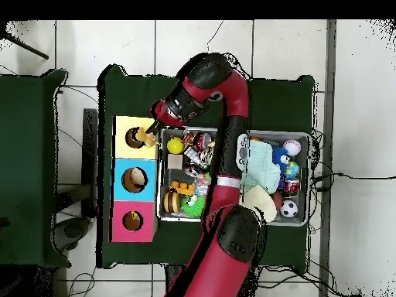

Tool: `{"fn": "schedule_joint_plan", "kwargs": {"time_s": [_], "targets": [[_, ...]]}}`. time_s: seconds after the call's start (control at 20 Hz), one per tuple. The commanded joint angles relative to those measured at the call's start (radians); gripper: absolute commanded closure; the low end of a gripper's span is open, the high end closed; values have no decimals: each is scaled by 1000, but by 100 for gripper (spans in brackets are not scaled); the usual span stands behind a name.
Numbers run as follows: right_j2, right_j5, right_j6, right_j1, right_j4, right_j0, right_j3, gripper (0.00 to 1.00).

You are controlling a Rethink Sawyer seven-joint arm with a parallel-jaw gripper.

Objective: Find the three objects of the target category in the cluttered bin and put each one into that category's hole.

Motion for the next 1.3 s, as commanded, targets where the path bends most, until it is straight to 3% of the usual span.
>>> {"fn": "schedule_joint_plan", "kwargs": {"time_s": [0.05, 0.35, 0.6, 1.0, 1.3], "targets": [[-251, -769, 11, -160, 47, -192, 529, 100], [-256, -811, 35, -162, 43, -210, 574, 100], [-301, -815, 47, -196, 110, -191, 573, 100], [-350, -682, 126, -319, 308, -167, 593, 100], [-407, -555, 98, -366, 383, -104, 474, 100]]}}
